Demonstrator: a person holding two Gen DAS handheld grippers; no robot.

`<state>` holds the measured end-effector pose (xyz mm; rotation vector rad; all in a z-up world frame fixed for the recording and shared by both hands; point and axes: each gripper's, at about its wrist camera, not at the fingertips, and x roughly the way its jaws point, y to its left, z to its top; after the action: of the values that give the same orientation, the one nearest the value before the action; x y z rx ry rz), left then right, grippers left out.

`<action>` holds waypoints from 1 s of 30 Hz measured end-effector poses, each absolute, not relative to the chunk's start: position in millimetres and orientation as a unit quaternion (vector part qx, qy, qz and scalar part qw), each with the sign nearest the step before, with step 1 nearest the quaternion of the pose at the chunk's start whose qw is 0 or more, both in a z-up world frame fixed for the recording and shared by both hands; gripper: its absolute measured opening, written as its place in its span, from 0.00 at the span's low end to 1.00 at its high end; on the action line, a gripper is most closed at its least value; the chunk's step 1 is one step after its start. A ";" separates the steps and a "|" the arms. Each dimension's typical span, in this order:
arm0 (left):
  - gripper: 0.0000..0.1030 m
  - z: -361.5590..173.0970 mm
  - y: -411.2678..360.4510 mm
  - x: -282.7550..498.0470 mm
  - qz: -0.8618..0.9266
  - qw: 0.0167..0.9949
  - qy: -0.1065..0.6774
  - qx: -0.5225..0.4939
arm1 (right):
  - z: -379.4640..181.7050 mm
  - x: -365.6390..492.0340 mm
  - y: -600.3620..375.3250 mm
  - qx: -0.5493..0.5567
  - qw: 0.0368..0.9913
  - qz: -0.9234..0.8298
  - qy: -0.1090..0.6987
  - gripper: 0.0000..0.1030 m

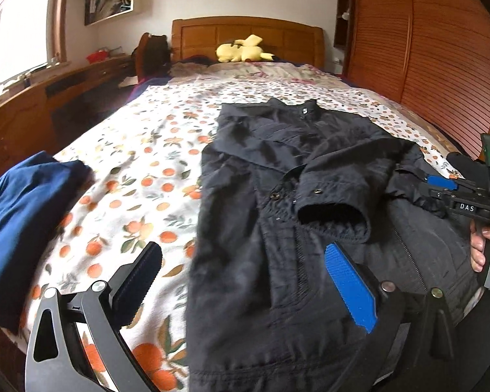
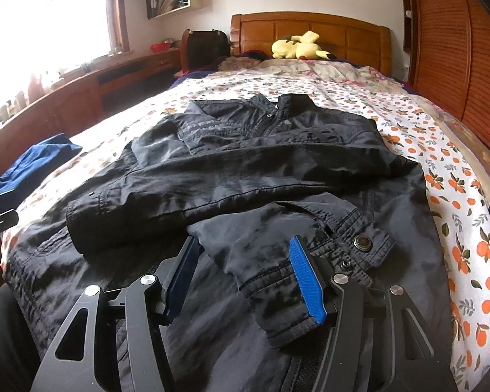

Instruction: Fold large clothes

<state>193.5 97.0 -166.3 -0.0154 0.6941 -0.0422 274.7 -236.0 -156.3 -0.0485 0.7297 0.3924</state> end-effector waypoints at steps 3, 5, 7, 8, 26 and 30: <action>0.98 -168.9 105.1 188.2 -0.012 0.940 0.341 -0.007 | -160.4 276.1 -234.3 -0.026 0.913 0.188 0.361 0.54; 0.98 -171.6 110.1 185.5 -0.010 0.939 0.345 -0.010 | -161.8 276.3 -233.1 -0.029 0.913 0.186 0.362 0.54; 0.98 -175.5 115.2 182.1 -0.008 0.937 0.349 -0.011 | -162.7 275.7 -232.5 -0.031 0.913 0.185 0.363 0.54; 0.98 -177.6 117.3 180.4 -0.006 0.936 0.351 -0.010 | -163.3 275.6 -232.4 -0.031 0.913 0.183 0.363 0.54; 0.98 -199.3 134.1 174.7 -0.009 0.926 0.377 -0.022 | -159.2 254.9 -272.2 -0.069 0.924 0.119 0.357 0.54; 0.98 -203.2 132.2 175.3 -0.013 0.924 0.381 -0.020 | -165.0 231.6 -312.0 -0.074 0.921 0.084 0.374 0.54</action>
<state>175.3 132.2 -203.2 -0.0411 0.7814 -0.0263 231.6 -312.0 -165.0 -0.1519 0.7681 0.1725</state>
